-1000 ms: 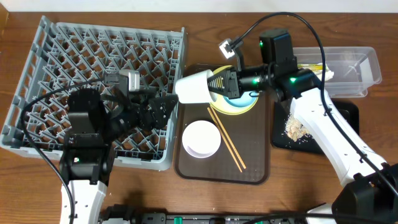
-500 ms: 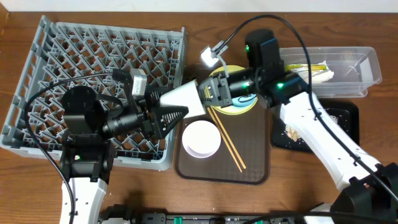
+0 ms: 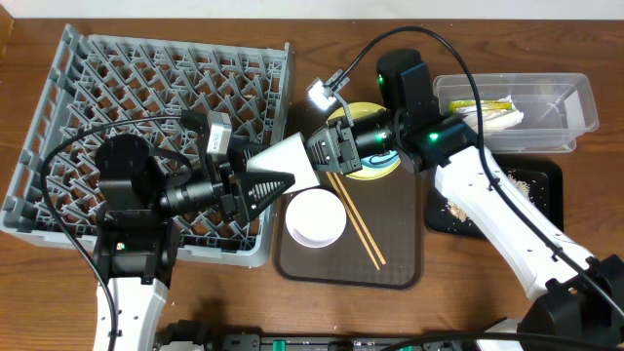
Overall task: Sort waste into correct bins and load items into the dishwasher
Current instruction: 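Hand the pink bowl from the right gripper to the left gripper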
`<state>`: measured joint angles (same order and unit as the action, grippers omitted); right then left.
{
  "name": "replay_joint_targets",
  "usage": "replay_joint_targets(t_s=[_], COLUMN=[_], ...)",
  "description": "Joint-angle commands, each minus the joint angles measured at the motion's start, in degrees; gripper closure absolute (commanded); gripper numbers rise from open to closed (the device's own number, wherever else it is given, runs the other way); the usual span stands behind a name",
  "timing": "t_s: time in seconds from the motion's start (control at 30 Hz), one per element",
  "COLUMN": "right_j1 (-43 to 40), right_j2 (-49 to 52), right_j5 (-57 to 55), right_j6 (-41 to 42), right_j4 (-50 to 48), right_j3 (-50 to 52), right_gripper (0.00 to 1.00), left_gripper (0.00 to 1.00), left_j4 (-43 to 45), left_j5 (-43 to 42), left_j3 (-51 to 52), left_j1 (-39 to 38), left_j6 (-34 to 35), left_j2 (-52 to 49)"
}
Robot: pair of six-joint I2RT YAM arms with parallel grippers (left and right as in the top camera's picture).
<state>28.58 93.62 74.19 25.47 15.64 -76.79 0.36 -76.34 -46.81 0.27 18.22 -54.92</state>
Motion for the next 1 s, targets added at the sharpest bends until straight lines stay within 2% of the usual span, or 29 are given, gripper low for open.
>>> replay_joint_targets(t_s=[0.0, 0.1, 0.4, 0.83, 0.97], right_j1=[-0.94, -1.29, -1.25, -1.20, -1.36], right_j2=[0.26, 0.26, 0.26, 0.26, 0.26], right_j5=[0.90, 0.92, 0.92, 0.90, 0.92], right_j6=[0.74, 1.84, 1.95, 1.92, 1.90], right_j4=[-0.92, -1.75, -1.97, -1.95, -1.92], right_j3=[-0.44, -0.46, -0.44, -0.44, -0.44], right_gripper=[0.99, 0.99, 0.99, 0.96, 0.87], left_gripper=[0.25, 0.20, 0.20, 0.33, 0.36], left_j4=[0.13, -0.13, -0.26, -0.28, -0.33], left_j5=[-2.82, -2.82, -2.78, -1.73, 1.42], left_j3=[-0.42, -0.39, -0.39, -0.39, -0.35], left_j1=[-0.09, -0.09, -0.09, -0.07, -0.07], left_j6=[-0.09, -0.09, -0.09, -0.11, -0.13], left_j2=[-0.07, -0.07, -0.07, -0.07, -0.07])
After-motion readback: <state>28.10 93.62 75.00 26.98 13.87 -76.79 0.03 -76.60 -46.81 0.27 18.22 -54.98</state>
